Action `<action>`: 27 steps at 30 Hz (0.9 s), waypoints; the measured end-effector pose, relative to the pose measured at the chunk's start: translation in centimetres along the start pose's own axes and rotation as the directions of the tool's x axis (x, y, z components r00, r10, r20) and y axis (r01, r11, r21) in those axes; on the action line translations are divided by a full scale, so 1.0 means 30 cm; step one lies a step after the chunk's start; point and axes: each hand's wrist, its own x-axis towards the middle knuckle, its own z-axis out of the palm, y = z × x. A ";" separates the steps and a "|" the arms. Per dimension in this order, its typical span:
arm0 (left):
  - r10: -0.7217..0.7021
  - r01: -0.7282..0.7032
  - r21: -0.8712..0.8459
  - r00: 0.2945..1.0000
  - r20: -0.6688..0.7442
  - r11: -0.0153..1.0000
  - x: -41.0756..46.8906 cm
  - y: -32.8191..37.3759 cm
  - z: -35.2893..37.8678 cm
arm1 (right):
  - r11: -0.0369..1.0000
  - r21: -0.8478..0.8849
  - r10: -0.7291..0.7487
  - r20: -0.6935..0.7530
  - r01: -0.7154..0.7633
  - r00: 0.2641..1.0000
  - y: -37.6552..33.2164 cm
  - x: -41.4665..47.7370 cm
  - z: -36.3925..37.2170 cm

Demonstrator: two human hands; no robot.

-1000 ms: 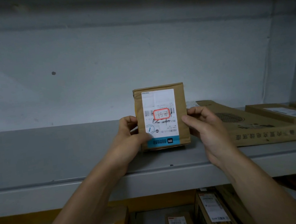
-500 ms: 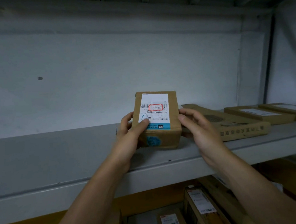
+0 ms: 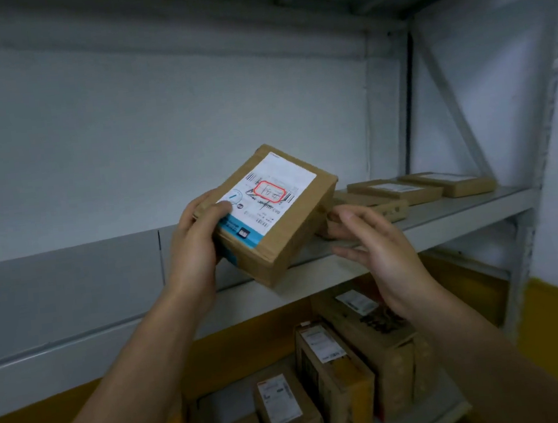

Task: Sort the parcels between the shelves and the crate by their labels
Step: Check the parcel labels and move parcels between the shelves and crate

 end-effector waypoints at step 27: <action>-0.457 0.432 0.299 0.326 0.828 0.851 -0.914 -0.657 1.364 | 0.917 0.043 0.341 -0.601 -0.396 0.723 0.000 -1.011 -1.475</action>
